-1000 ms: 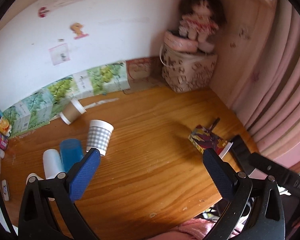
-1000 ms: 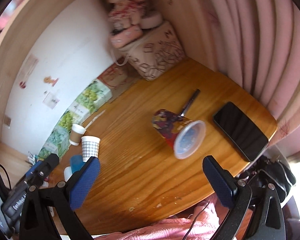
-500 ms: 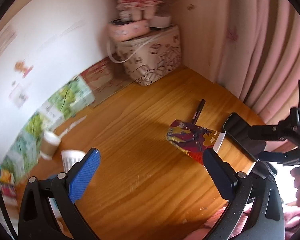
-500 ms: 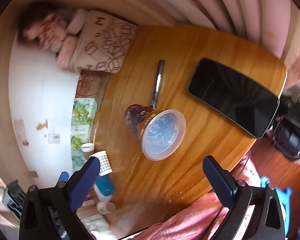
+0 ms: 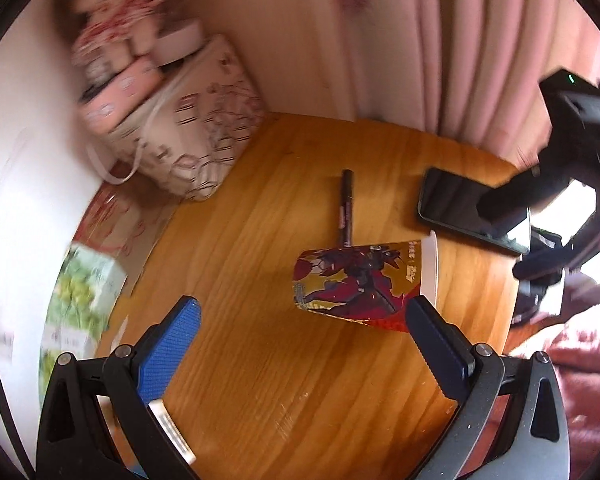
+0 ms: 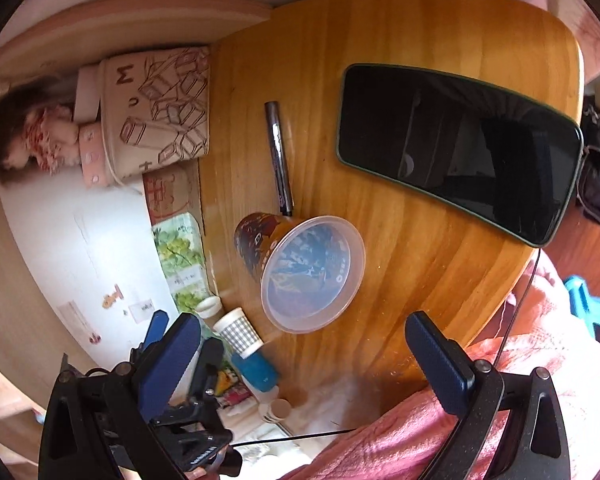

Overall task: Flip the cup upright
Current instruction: 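Close the left tool around the body of the red cup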

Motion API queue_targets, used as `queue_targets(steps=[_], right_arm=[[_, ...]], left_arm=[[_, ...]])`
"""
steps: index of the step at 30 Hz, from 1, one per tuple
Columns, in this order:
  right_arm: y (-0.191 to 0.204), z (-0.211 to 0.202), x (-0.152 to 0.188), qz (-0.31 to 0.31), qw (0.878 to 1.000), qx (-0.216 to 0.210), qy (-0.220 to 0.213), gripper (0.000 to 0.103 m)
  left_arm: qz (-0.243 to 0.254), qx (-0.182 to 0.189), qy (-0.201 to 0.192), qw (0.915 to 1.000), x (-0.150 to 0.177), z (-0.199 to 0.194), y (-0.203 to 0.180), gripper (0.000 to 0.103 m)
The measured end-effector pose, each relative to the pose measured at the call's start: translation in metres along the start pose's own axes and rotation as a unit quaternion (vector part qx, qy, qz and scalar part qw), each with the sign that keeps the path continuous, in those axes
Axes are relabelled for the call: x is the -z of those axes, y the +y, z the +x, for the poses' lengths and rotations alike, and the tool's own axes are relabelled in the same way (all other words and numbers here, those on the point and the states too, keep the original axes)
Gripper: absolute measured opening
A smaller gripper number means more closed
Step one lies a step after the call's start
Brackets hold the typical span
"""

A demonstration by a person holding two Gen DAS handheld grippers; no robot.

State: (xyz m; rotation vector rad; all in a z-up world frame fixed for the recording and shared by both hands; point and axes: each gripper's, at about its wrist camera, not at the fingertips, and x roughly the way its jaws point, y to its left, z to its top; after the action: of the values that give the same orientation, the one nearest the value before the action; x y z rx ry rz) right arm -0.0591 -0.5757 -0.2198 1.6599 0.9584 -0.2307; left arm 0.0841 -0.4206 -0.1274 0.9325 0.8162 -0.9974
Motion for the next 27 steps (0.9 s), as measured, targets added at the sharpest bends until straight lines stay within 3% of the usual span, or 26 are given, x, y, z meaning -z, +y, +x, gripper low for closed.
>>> queue_targets(steps=[5, 12, 19, 27], right_arm=[[-0.009, 0.000, 0.001, 0.036, 0.999, -0.010, -0.005, 0.103], [-0.019, -0.002, 0.005, 0.078, 0.996, -0.036, -0.019, 0.103], [-0.032, -0.005, 0.010, 0.108, 0.992, -0.055, -0.030, 0.103], [-0.042, -0.007, 0.011, 0.127, 0.989, -0.075, -0.029, 0.103]], left_arm=[[0.097, 0.002, 0.004, 0.9953, -0.008, 0.013, -0.010, 0.102], [0.240, 0.016, -0.010, 0.9707, -0.005, 0.024, -0.029, 0.102], [0.356, 0.042, -0.010, 0.9335, 0.006, 0.031, -0.052, 0.102], [0.447, 0.055, 0.006, 0.8930, 0.017, 0.043, -0.076, 0.102]])
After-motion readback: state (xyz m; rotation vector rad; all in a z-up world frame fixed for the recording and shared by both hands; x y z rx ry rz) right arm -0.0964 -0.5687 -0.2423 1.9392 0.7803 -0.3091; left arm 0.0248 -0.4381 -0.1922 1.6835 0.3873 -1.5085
